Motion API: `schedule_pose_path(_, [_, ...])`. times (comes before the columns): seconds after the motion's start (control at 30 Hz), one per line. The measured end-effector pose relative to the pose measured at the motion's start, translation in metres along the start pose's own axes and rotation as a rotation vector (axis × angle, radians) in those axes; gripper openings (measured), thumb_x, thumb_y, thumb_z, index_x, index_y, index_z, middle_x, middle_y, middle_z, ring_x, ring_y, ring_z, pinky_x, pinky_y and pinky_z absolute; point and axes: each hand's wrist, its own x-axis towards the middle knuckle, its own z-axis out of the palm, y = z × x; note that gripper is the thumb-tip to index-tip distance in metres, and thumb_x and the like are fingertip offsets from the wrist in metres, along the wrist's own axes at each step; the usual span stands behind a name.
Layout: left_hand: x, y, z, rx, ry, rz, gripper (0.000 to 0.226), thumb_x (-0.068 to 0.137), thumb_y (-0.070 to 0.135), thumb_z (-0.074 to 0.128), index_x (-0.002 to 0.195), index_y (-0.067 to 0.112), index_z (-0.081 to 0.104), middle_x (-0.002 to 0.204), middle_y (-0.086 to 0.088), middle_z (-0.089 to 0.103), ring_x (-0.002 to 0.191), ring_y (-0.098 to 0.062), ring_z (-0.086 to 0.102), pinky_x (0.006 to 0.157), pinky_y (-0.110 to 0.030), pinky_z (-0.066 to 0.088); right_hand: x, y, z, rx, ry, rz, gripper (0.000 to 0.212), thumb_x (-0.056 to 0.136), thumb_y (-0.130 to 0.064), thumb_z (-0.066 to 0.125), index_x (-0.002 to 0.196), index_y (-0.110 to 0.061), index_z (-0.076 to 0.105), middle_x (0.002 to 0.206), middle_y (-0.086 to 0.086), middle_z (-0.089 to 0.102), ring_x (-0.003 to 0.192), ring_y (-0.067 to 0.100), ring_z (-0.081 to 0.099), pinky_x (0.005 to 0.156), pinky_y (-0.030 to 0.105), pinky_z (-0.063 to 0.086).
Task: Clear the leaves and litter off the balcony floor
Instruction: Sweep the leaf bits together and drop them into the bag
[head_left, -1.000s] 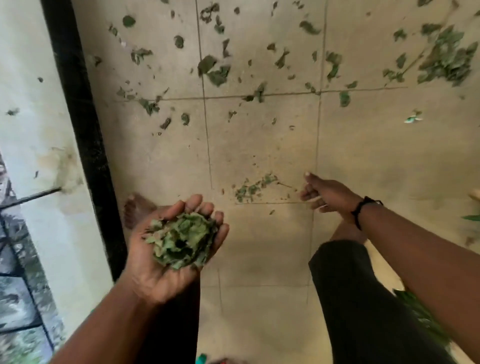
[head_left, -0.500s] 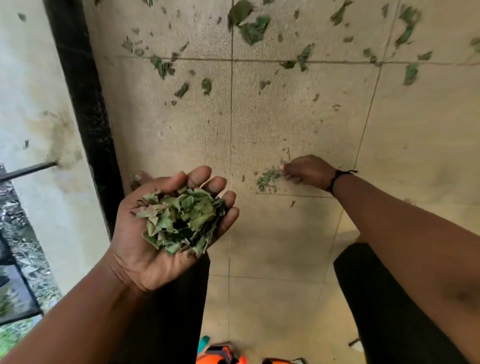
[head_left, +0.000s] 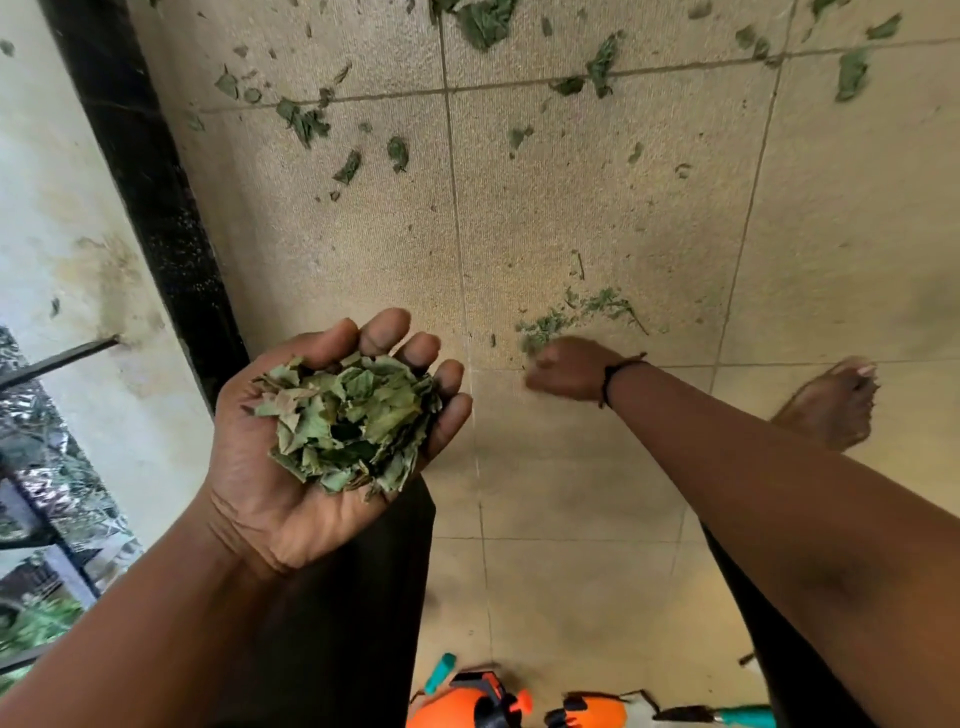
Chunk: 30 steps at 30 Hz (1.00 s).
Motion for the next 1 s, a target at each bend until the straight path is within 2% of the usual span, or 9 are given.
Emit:
schedule_pose_path(0.1, [0.001, -0.004, 0.002, 0.007, 0.006, -0.013, 0.051, 0.104, 0.026, 0.021, 0.12, -0.004, 0.059, 0.124, -0.02, 0.059, 0.127, -0.032, 0.046, 0.12, -0.043, 0.018, 0.002, -0.012, -0.021, 0.433, 0.307, -0.038, 0.025, 0.09, -0.035, 0.063, 0.083, -0.012, 0.068, 0.089, 0.011, 0.069, 0.08, 0.022, 0.063, 0.076, 0.034, 0.051])
schedule_pose_path(0.17, [-0.001, -0.004, 0.003, -0.016, -0.003, -0.026, 0.054, 0.105, 0.028, 0.018, 0.123, -0.003, 0.058, 0.126, -0.02, 0.058, 0.129, -0.032, 0.044, 0.12, -0.042, 0.015, 0.0, -0.013, -0.03, 0.535, 0.37, -0.023, 0.029, 0.09, -0.033, 0.063, 0.089, -0.004, 0.07, 0.093, 0.014, 0.071, 0.08, 0.023, 0.065, 0.081, 0.043, 0.055])
schedule_pose_path(0.3, [-0.004, -0.001, 0.001, -0.031, -0.027, -0.031, 0.057, 0.104, 0.03, 0.014, 0.126, -0.002, 0.056, 0.129, -0.019, 0.056, 0.131, -0.03, 0.042, 0.119, -0.041, 0.013, -0.001, -0.028, -0.017, 0.564, 0.136, -0.018, 0.025, 0.088, -0.028, 0.066, 0.096, -0.005, 0.073, 0.093, 0.009, 0.074, 0.075, 0.018, 0.066, 0.074, 0.033, 0.056])
schedule_pose_path(0.47, [-0.009, 0.0, -0.007, -0.038, -0.065, -0.03, 0.057, 0.105, 0.029, 0.013, 0.128, -0.005, 0.054, 0.13, -0.022, 0.056, 0.132, -0.033, 0.042, 0.122, -0.042, 0.009, 0.027, -0.047, 0.024, 0.22, -0.175, 0.076, 0.023, 0.086, -0.036, 0.066, 0.086, -0.013, 0.067, 0.084, 0.007, 0.066, 0.075, 0.022, 0.059, 0.067, 0.029, 0.046])
schedule_pose_path(0.53, [-0.01, 0.001, -0.008, -0.046, -0.072, -0.025, 0.054, 0.105, 0.027, 0.018, 0.125, -0.005, 0.056, 0.128, -0.022, 0.057, 0.13, -0.033, 0.044, 0.122, -0.043, 0.012, 0.036, -0.05, 0.017, 0.362, -0.069, 0.075, 0.015, 0.086, -0.026, 0.065, 0.082, -0.011, 0.065, 0.075, 0.005, 0.062, 0.07, 0.021, 0.056, 0.061, 0.026, 0.043])
schedule_pose_path(0.67, [-0.01, 0.002, -0.008, -0.032, -0.069, -0.012, 0.048, 0.105, 0.024, 0.024, 0.12, -0.005, 0.059, 0.123, -0.022, 0.06, 0.126, -0.034, 0.049, 0.121, -0.043, 0.017, 0.032, -0.05, -0.021, 1.007, 0.452, -0.031, 0.004, 0.085, -0.011, 0.064, 0.086, -0.009, 0.068, 0.082, 0.007, 0.07, 0.067, 0.018, 0.062, 0.06, 0.024, 0.048])
schedule_pose_path(0.73, [-0.009, 0.001, -0.006, -0.023, -0.046, -0.014, 0.049, 0.105, 0.024, 0.024, 0.12, -0.005, 0.06, 0.124, -0.022, 0.061, 0.127, -0.034, 0.05, 0.121, -0.043, 0.019, 0.016, -0.04, -0.041, 1.196, 0.599, -0.084, 0.005, 0.086, -0.013, 0.064, 0.083, -0.01, 0.066, 0.075, 0.006, 0.068, 0.06, 0.016, 0.059, 0.054, 0.022, 0.046])
schedule_pose_path(0.87, [-0.009, 0.004, -0.001, -0.047, -0.071, -0.02, 0.054, 0.106, 0.025, 0.018, 0.126, -0.007, 0.056, 0.128, -0.024, 0.058, 0.13, -0.035, 0.046, 0.122, -0.043, 0.012, -0.026, -0.002, -0.059, 0.949, 0.482, -0.043, 0.031, 0.097, -0.031, 0.058, 0.076, -0.01, 0.068, 0.062, 0.0, 0.068, 0.055, 0.014, 0.063, 0.053, 0.022, 0.048])
schedule_pose_path(1.0, [-0.009, 0.005, -0.002, -0.033, -0.077, -0.024, 0.053, 0.106, 0.025, 0.018, 0.125, -0.007, 0.056, 0.128, -0.024, 0.058, 0.13, -0.035, 0.046, 0.122, -0.043, 0.011, -0.035, 0.047, -0.054, 0.074, -0.02, 0.256, 0.038, 0.095, -0.039, 0.057, 0.065, -0.017, 0.066, 0.063, -0.003, 0.068, 0.057, 0.014, 0.059, 0.063, 0.026, 0.047])
